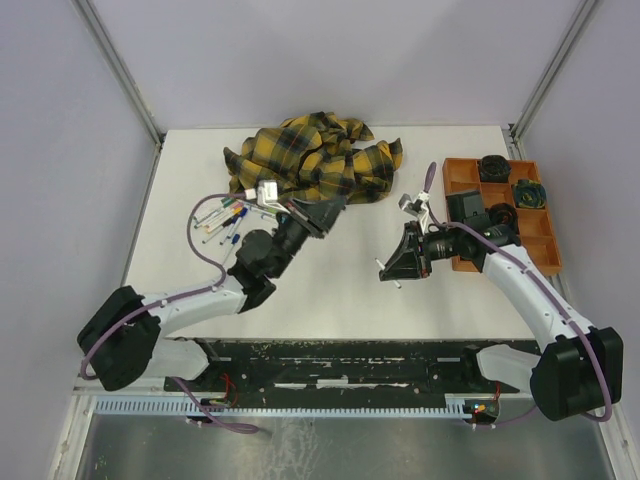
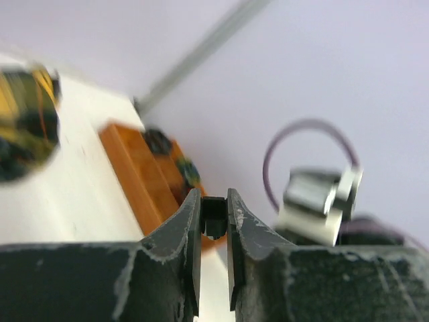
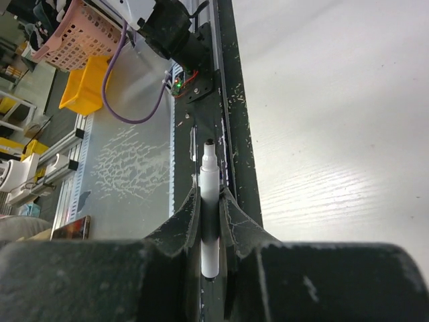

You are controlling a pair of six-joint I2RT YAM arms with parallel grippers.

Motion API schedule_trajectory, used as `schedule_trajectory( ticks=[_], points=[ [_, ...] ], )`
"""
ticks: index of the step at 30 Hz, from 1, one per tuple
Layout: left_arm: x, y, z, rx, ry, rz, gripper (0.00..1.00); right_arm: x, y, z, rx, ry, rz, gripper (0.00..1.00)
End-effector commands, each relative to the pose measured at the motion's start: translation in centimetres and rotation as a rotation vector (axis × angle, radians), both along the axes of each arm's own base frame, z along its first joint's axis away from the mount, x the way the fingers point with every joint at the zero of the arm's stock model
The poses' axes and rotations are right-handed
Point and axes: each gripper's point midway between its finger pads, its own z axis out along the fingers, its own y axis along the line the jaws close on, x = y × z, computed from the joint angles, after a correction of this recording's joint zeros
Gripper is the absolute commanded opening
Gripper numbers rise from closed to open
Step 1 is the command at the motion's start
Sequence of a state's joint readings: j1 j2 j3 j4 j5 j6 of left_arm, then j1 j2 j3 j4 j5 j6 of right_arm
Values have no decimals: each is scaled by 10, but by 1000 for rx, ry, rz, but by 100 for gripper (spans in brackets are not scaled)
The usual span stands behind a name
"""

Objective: Open the pen caps
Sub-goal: Open the pen cap from the pen, then place the pen cap at the center of the board, then place the pen at the center of the board.

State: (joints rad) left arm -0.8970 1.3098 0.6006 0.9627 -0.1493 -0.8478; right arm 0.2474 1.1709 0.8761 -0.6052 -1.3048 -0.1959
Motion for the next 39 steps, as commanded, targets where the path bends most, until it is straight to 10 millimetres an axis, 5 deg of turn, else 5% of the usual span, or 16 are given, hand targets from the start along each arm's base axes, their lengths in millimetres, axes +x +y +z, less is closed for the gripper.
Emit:
schedule_trajectory(
  ticks=[1, 4, 8, 14, 20, 32, 39],
  points=[
    [37, 56, 86, -178, -141, 236, 3, 0, 1, 4, 1, -1, 10, 0],
    [44, 64, 95, -167, -158, 262, 3, 8, 0, -3, -45, 3, -26, 0],
    [43, 65, 75, -94, -121, 256, 3, 21, -5, -14, -128, -4, -89, 0],
    [39, 77, 4, -9, 23, 270, 3, 38, -14, -29, -235, -39, -181, 0],
    [45, 65, -57, 119, 182, 239, 4, 54, -25, -47, -337, -51, -264, 0],
    [93, 52, -161, 401, 530, 363, 3, 84, -49, -104, -564, -23, -459, 0],
    [113, 56, -207, 536, 681, 458, 3, 84, -35, -126, -652, -35, -464, 0]
  ],
)
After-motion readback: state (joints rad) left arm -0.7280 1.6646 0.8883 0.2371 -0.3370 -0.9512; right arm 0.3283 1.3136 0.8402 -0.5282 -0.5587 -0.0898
